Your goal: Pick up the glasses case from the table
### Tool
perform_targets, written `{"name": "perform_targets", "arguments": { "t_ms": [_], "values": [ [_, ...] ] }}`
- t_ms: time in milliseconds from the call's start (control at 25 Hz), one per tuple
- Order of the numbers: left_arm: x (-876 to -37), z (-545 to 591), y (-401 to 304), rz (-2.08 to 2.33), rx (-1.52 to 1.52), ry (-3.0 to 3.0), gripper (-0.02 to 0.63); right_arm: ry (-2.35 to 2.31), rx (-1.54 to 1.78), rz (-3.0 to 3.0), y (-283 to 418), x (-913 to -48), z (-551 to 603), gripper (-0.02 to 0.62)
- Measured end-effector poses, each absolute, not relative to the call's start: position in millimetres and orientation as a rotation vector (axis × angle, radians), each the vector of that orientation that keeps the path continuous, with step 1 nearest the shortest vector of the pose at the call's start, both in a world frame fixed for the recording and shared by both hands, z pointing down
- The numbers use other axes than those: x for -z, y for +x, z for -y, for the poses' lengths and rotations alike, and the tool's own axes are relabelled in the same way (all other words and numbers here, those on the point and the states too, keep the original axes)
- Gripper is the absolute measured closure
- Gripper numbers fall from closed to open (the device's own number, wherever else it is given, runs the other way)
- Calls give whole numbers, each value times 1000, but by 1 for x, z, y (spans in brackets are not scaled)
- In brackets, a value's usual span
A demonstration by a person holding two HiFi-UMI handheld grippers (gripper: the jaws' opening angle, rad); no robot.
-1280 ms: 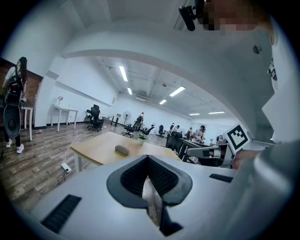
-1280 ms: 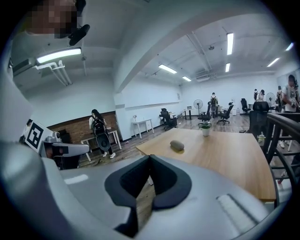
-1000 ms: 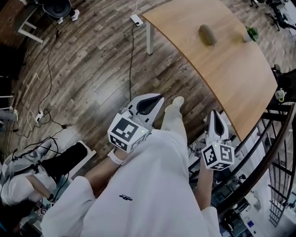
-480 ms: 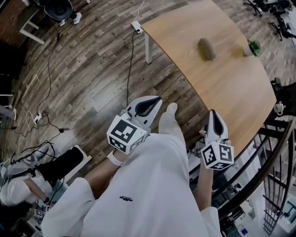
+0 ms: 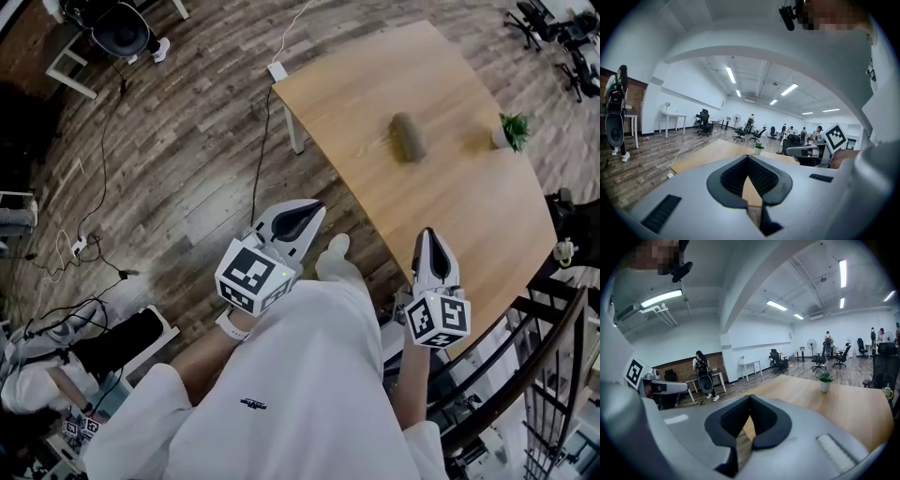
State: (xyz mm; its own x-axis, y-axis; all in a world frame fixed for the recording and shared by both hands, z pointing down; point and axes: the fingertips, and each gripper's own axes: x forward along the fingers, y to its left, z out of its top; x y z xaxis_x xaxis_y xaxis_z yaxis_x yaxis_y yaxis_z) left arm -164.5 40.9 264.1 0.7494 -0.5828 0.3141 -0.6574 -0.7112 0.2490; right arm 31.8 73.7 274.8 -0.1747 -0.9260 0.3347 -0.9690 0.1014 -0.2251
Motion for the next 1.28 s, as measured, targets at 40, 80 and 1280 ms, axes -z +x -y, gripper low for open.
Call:
{"name": "perform_targets", "arguments": {
  "t_ms": [40,80,1280],
  "values": [
    [-262,-32,-159,969,-300,2601,603,1935,-603,2259,38,-273,-63,584],
    [-260,-23,-153,981,-299,2599,603,1925,-599,2272,44,-272,-52,584],
    [-278,52,-25,1023,-431,2588,603,1849,-705,2337,150,-332,29,584]
  ]
}}
